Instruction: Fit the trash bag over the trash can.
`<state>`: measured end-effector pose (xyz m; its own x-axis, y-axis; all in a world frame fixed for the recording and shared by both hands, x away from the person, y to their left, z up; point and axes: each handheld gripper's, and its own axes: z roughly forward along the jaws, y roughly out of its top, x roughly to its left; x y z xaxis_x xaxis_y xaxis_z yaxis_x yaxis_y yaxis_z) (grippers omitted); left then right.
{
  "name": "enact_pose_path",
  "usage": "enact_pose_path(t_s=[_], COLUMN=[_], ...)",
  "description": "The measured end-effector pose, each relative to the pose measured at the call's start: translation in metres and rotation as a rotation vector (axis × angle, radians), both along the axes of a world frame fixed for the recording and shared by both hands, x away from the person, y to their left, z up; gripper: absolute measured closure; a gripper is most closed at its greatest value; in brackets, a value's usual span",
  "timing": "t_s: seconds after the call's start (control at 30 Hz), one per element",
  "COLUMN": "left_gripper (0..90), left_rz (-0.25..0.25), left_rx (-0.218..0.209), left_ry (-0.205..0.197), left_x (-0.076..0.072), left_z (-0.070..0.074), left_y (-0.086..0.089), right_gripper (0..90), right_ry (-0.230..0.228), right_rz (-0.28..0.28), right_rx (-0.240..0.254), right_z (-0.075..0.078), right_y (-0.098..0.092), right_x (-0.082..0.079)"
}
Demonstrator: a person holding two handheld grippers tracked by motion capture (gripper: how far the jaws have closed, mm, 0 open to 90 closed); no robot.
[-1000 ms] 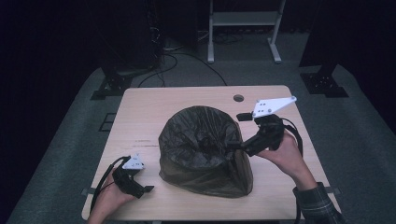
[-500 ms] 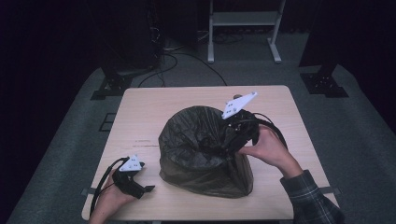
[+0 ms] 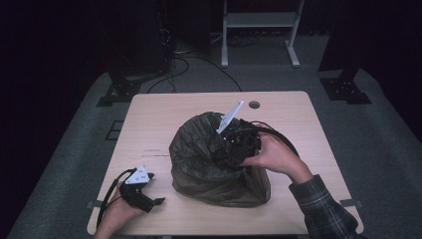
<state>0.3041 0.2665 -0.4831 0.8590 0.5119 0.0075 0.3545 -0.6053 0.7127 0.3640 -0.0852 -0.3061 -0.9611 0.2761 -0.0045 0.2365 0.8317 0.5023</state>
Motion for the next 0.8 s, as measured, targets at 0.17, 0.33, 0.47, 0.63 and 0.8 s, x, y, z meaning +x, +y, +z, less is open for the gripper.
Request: enact_pose_path(t_s=[0.17, 0.33, 0.47, 0.63, 0.8], left_gripper=[0.0, 0.0, 0.0, 0.0, 0.0], left_rz=[0.0, 0.0, 0.0, 0.0, 0.0], left_rx=[-0.001, 0.0, 0.0, 0.0, 0.001], left_ry=[0.0, 0.0, 0.0, 0.0, 0.0], left_x=[0.0, 0.0, 0.0, 0.0, 0.0], left_z=[0.0, 0.0, 0.0, 0.0, 0.0], left_y=[0.0, 0.0, 0.0, 0.0, 0.0], right_gripper=[0.4, 0.4, 0.4, 0.4, 0.4], right_ry=[0.035, 0.049, 0.046, 0.004, -0.03], right_rz=[0.004, 0.015, 0.012, -0.001, 0.004], right_rx=[-0.073, -0.106, -0.1, -0.028, 0.039], right_z=[-0.004, -0.012, -0.01, 0.004, 0.021], right_y=[0.01, 0.015, 0.014, 0.007, 0.011], right_x=[0.001, 0.001, 0.001, 0.001, -0.001])
